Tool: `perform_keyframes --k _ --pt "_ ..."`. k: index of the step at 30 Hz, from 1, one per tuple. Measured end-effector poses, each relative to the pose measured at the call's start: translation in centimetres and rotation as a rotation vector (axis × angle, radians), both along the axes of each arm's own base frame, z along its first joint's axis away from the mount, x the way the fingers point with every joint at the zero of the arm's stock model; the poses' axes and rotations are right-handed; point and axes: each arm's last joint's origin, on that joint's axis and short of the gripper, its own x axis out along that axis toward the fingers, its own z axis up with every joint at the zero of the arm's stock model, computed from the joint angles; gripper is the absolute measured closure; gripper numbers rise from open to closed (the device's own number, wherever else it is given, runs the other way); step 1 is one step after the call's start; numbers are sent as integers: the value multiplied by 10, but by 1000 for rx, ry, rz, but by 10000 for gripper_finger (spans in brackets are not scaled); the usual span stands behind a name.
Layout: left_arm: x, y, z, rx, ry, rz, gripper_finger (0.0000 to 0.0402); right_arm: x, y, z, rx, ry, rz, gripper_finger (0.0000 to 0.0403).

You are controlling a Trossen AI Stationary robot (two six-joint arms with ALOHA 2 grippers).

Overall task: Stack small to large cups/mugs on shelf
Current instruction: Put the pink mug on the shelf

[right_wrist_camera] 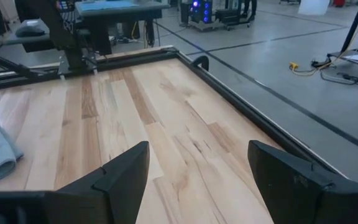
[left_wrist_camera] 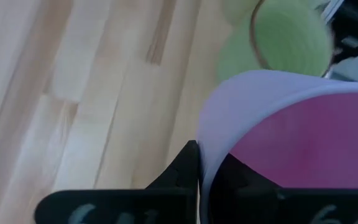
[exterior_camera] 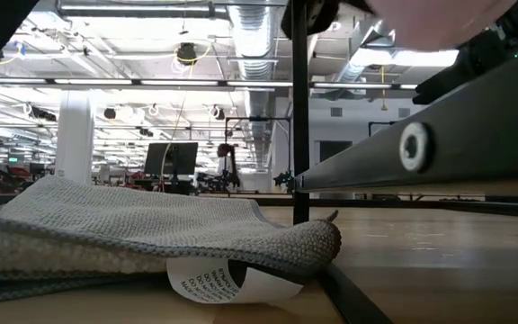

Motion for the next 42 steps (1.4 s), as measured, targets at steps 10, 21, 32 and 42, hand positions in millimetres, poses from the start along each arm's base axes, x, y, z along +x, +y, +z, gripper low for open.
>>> perform_keyframes --k 10,21,32,42 --pt "2 -20 -17 -16 39 -1 401 0 0 0 1 0 1 106" --pt "3 -28 -23 -24 48 13 401 0 0 0 2 -1 4 106" --pt "5 -30 -41 -39 126 36 401 0 0 0 2 -1 5 106" --pt "3 -38 -41 -57 128 13 401 0 0 0 2 -1 5 106"
